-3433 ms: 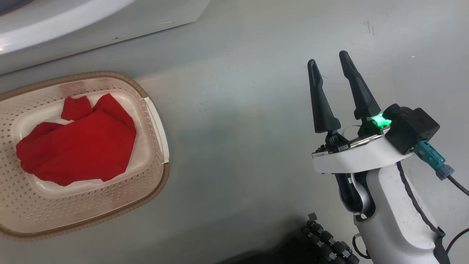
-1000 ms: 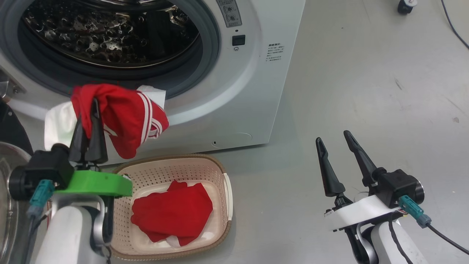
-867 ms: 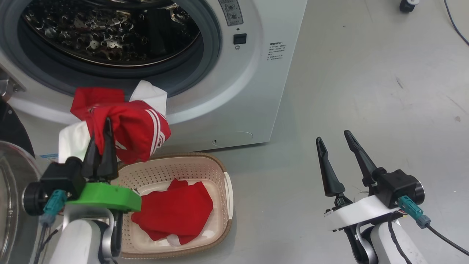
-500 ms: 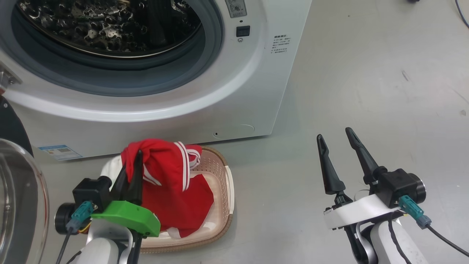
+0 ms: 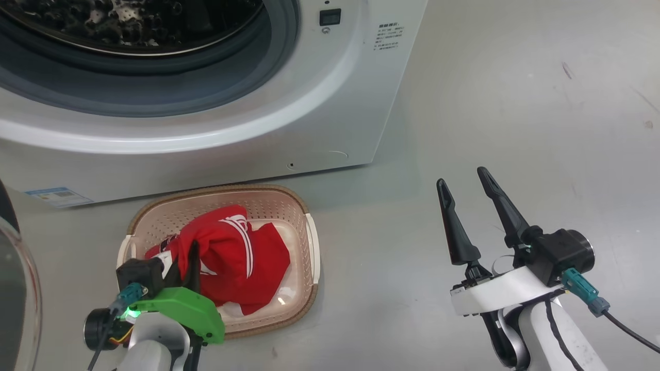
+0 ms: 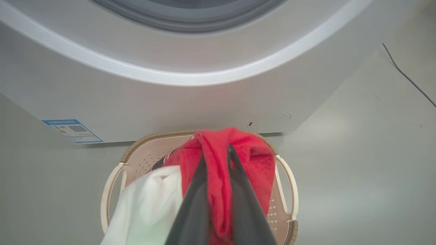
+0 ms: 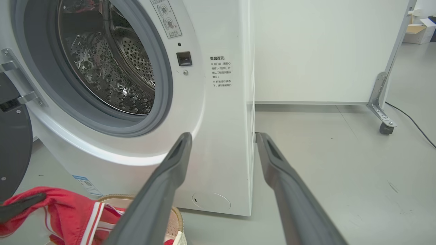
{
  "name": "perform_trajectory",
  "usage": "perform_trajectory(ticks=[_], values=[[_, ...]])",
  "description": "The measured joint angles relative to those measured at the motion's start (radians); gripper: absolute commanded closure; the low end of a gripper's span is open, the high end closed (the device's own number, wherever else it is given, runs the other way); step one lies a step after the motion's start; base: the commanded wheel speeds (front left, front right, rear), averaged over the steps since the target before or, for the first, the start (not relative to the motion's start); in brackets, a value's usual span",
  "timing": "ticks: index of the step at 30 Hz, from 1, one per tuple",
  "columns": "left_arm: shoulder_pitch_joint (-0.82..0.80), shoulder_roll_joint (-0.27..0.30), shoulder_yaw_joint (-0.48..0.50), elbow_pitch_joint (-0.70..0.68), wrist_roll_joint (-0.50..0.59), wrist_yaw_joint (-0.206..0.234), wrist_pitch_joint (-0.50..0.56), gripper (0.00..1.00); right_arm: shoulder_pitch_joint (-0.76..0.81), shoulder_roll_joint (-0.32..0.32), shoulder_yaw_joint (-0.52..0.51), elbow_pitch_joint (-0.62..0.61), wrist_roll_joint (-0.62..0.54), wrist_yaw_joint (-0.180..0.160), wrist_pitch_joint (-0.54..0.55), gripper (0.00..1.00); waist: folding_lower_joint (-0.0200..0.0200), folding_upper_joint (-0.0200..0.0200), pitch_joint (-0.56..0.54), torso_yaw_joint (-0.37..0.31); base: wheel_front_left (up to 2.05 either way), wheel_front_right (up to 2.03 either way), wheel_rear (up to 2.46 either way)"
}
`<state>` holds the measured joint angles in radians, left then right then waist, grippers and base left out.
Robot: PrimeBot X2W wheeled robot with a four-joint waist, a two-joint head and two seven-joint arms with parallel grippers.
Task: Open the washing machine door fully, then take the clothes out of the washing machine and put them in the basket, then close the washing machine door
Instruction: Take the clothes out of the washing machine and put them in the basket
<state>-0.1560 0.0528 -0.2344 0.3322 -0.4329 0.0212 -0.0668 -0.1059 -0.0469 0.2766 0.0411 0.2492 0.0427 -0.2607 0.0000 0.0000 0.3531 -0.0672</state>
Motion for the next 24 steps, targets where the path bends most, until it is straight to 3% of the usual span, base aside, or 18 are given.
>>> perform_trajectory(ticks=[15,24], values=[[-0.243,-0.007,-0.028,0.242,-0.016,-0.001,0.106,1.00,-0.080,0.000,0.001,-0.050,0.014,-0.001,0.000,0.00,0.0000,0.0000,0.174,-0.052,0.00,0.00,0.00],[-0.343,-0.010,0.005,0.393,-0.044,-0.008,0.137,1.00,-0.137,0.000,0.011,-0.051,0.025,0.000,0.000,0.00,0.0000,0.0000,0.264,-0.084,0.00,0.00,0.00]])
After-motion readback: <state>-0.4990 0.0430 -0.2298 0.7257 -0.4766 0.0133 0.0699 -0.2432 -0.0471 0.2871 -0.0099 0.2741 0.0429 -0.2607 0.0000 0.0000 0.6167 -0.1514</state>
